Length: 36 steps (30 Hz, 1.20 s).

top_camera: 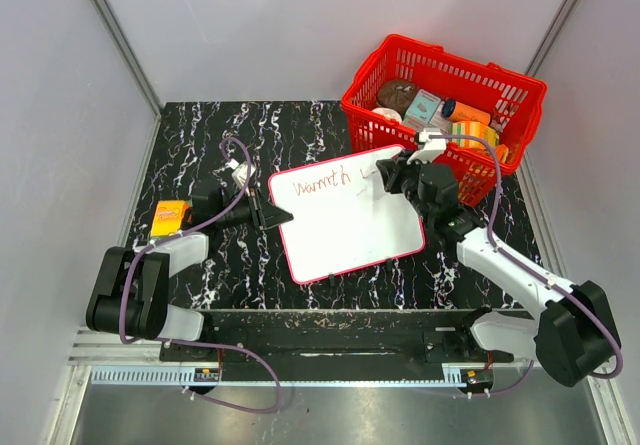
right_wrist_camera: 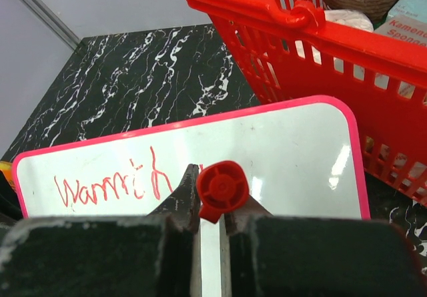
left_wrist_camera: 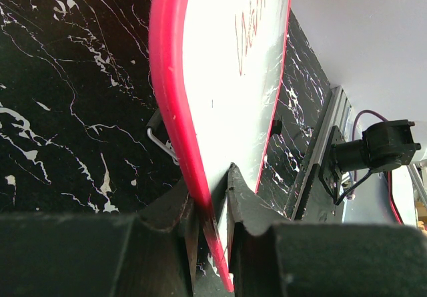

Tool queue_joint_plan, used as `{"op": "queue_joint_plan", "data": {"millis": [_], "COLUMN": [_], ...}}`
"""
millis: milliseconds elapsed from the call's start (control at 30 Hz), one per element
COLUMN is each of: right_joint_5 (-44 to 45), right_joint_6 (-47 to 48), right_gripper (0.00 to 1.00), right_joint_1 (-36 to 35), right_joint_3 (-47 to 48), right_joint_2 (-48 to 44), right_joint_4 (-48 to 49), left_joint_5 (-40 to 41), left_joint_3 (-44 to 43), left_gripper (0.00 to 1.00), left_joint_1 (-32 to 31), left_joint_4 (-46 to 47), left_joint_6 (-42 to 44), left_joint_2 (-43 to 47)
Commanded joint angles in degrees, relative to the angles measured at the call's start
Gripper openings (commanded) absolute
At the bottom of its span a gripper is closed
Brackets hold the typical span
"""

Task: Write a sentence on the whiteboard
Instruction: Write on the whiteboard with the whiteboard.

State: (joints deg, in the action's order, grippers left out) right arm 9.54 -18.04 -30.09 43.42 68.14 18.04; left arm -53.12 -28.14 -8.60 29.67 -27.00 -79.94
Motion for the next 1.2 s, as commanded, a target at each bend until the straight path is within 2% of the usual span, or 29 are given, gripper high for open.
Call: {"op": "queue_joint_plan", "data": {"millis": [0, 300, 733, 1167], "right_joint_5": [-0.6, -0.5, 1.7, 3.3], "right_joint_6": [-0.8, -1.8, -0.5, -0.5], "right_gripper": [0.0, 0.0, 0.0, 0.0], "right_joint_1": [0.3, 0.3, 0.3, 0.3], "right_joint_3": [-1.5, 0.6, 6.4, 5.5], "right_joint_2": [-2.0, -3.4, 1.6, 3.1], "right_joint_4": [0.2, 1.7, 3.5, 3.9], "left_joint_5": [7.4, 7.5, 7.4, 7.5], "left_joint_3": [0.1, 0.2, 0.1, 0.1], "left_gripper": [0.0, 0.0, 0.0, 0.0], "left_joint_1": [-1.1, -1.1, -1.1, -1.1], "left_joint_4": [0.2, 0.2, 0.1, -0.1], "left_joint_6": [10.0, 10.0, 10.0, 10.0], "left_joint_2": [-0.3, -0.1, -0.1, -0.2]}}
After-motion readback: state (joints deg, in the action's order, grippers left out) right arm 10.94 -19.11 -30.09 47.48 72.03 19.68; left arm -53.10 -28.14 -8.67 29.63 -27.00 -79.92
